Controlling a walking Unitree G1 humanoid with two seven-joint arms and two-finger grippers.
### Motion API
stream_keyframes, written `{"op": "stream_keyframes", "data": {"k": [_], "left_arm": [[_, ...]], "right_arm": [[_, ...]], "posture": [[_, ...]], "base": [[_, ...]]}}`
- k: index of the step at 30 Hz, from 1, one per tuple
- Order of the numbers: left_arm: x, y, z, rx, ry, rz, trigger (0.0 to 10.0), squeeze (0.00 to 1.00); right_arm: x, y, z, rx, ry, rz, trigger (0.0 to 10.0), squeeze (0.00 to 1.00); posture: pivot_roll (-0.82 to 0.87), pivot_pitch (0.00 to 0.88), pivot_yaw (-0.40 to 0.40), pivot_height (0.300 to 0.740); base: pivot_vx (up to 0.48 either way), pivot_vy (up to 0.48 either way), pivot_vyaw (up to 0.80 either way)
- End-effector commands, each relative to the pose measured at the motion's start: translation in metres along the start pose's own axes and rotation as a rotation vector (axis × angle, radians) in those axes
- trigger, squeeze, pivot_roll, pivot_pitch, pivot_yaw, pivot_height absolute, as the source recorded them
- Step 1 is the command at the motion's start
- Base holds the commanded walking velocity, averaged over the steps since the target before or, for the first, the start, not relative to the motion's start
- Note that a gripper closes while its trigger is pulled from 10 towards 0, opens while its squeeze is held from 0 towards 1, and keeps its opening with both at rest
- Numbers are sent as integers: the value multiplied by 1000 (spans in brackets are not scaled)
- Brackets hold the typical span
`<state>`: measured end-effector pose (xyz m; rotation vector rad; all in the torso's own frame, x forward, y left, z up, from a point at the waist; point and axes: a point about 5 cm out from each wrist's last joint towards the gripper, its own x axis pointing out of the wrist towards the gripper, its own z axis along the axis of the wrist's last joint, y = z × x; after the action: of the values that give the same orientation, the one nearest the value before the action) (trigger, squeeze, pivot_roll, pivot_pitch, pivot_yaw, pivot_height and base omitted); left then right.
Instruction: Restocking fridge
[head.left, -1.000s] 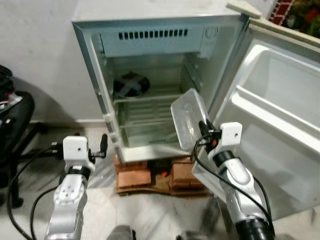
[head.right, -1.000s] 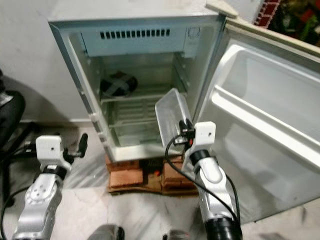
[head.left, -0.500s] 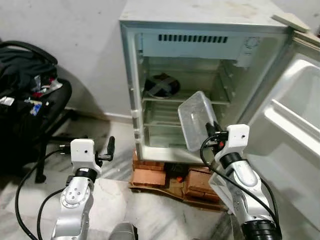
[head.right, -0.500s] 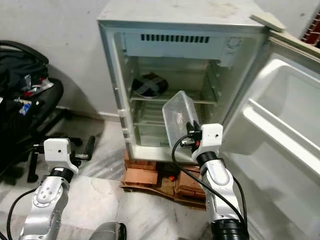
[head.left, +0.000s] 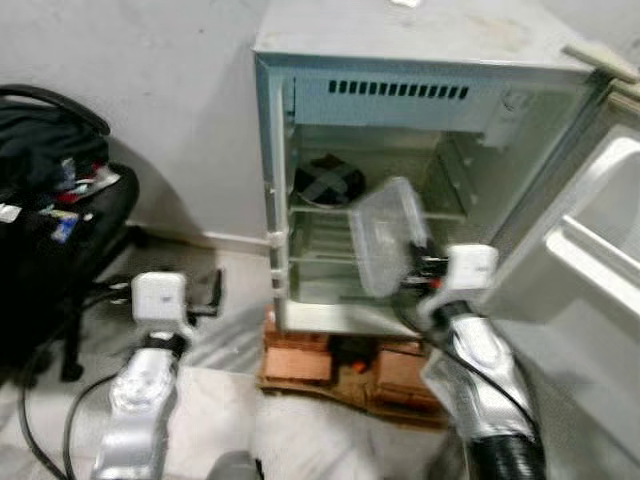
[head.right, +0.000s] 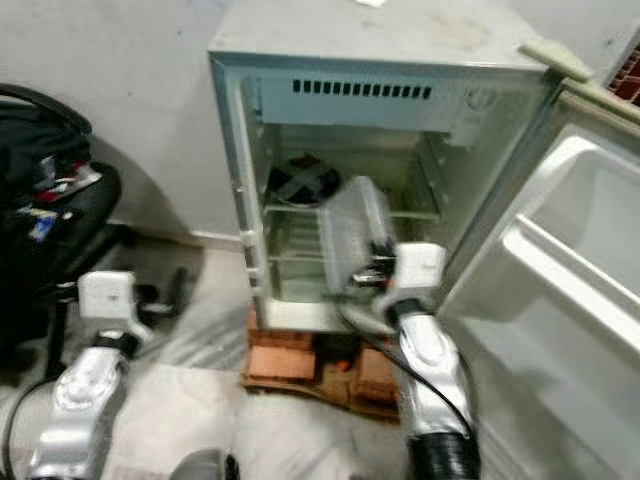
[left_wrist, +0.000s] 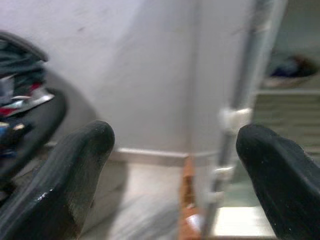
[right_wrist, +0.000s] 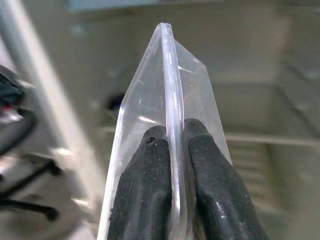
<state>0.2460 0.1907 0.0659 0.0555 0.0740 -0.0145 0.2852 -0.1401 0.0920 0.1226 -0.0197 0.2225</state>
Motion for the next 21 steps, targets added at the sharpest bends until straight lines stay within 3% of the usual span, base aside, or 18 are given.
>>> {"op": "stream_keyframes", "data": {"k": [1,21], "left_arm": [[2,-8,3,-15,-14,-21,10000,0],[2,-10,1,-19,-13,-33,10000,0]], "right_arm": [[-4,-13,0,-22,6,-37,10000,0],[-4,-15,0,-28,2,-56,10000,0]], "posture": [[61,59,-34,740],[56,67,-34,740]], "base": [[277,0,0],[283,0,0]]}}
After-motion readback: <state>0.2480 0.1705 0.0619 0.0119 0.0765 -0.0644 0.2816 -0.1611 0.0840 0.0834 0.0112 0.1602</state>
